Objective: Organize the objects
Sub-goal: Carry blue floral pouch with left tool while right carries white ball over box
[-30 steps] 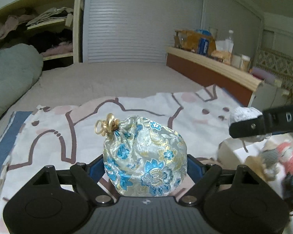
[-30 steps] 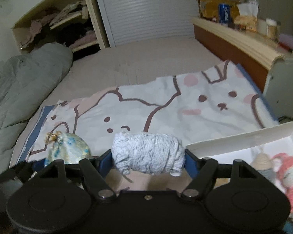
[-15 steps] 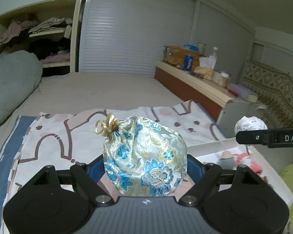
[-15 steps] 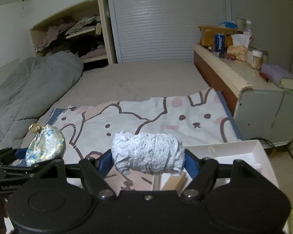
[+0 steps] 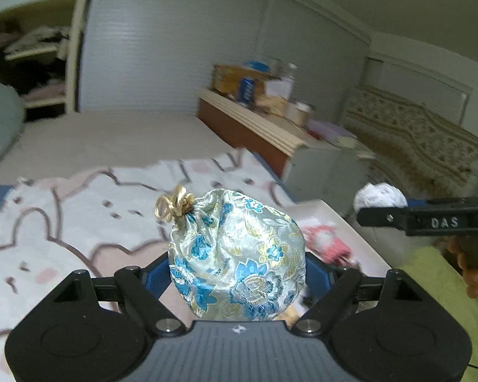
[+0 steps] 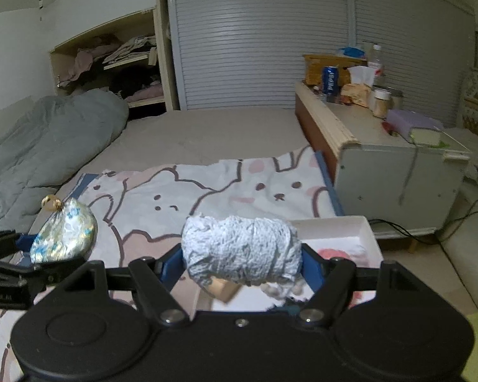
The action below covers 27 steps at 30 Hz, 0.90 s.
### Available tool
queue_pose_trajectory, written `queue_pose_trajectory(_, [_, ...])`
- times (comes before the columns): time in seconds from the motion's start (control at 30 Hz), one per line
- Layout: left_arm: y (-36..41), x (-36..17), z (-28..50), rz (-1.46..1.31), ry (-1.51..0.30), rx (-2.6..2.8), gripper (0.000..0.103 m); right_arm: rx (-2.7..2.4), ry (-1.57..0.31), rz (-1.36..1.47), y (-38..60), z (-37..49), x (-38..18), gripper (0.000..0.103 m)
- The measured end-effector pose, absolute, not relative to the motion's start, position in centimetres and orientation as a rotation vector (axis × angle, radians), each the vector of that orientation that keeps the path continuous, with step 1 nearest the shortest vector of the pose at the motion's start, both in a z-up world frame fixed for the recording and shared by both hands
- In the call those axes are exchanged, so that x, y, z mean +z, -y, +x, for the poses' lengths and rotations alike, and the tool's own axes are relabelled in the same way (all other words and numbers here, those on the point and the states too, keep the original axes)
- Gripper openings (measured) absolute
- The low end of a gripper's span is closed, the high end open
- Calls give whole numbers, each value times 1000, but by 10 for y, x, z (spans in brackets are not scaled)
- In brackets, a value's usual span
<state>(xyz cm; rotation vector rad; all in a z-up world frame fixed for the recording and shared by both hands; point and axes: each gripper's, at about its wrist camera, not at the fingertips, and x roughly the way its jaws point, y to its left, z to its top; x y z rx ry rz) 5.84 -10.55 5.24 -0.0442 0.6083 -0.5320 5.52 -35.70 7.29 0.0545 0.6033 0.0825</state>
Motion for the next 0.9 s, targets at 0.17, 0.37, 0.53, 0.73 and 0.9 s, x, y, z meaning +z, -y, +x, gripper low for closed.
queue_pose_trajectory(0.17, [133,36,49,-35,-683,-626,84,65,-619,62,379,41,64,75])
queue_pose_trajectory(0.37, [170,13,44,-10,-779,-724,84,65,-667,58,399,30,47,75])
queue_pose_trajectory(0.53, [198,-9,49,-14,-876,-796,84,74,-738,44,420,25,30,75])
queue_pose_trajectory(0.73, [230,-32,60,-5,-996,-870,84,112,-871,16,441,29,7,75])
queue_pose_trajectory(0.9, [252,-50,70,-25,-1109,-916,84,156,-1008,-17,456,39,-13,75])
